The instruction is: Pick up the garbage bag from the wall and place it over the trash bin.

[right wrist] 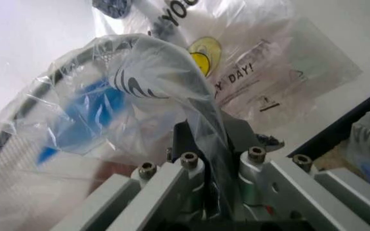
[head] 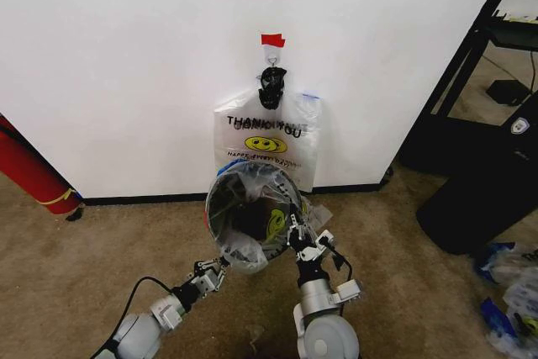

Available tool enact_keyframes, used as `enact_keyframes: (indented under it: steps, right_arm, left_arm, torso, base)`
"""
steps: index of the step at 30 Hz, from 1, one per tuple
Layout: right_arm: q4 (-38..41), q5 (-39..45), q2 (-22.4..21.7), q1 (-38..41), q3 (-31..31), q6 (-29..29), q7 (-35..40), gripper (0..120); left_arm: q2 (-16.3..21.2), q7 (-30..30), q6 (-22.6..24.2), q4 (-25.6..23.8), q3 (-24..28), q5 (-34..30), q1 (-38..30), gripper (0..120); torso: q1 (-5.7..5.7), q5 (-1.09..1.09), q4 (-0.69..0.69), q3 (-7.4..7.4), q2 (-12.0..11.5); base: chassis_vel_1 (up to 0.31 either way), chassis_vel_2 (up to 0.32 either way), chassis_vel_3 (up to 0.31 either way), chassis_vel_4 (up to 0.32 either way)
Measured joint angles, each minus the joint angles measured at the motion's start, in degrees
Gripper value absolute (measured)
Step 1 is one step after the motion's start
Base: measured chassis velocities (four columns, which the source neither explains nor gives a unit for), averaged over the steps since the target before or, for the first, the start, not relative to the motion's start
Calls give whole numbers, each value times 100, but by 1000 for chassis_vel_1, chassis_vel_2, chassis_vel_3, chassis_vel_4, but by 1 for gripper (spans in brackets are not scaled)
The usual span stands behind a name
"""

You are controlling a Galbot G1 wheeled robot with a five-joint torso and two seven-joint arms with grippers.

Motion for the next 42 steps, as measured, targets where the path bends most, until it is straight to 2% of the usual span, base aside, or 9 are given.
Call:
enact_keyframes:
  steps: [6,13,20,22,25,30,33,38,42]
  right_arm:
    - [-163,-24,67,139,85,19,-8,1]
    - [-330,140,151,314,213,14,16,1]
    - [-536,227,132,417,334,-6,20,1]
    - [-640,211,82,440,367,-4,-6,1]
    - [-767,-64,-96,363,358,174,-306,1]
    - [-731,-567,-401,135,299,424,-700,1]
    - [-269,-738,-606,-66,150,258,-94,1]
    - [574,-623,-784,-255,26,-959,1617,1]
    - [765,-330,-751,-204,52,-1550,2203,1]
  left_arm:
    - [76,740,-219,-127,-107,-109,150,0]
    - [117,2056,-897,-13,-299,-435,75,23]
    - [229,3656,-1253,-176,-615,-1511,17,49]
    - [319,4621,-1267,-329,-864,-2334,7,57]
    - [458,5096,-1141,-431,-1420,-2784,-23,72]
    - [587,4782,-1129,-186,-2031,-2486,-201,84]
    - [673,3887,-1096,59,-2306,-2059,-235,95]
    - [570,2681,-980,255,-2441,-1662,-75,100]
    - [434,2180,-890,232,-2405,-1541,48,100]
  torso:
    - [0,0,1,0,0]
    - [0,-1,0,0,0]
    - [0,-1,0,0,0]
    - [0,-1,0,0,0]
    - [0,-1,0,0,0]
    - [0,0,-2,0,0]
    - [0,1,0,0,0]
    - [0,-2,0,0,0]
    - [0,0,1,0,0]
  base:
    - [0,0,0,0]
    - [0,0,0,0]
    - [0,0,0,0]
    - [0,0,0,0]
    - [0,0,0,0]
    - [0,0,0,0]
    - [0,0,0,0]
    - [0,0,0,0]
    - [0,0,0,0]
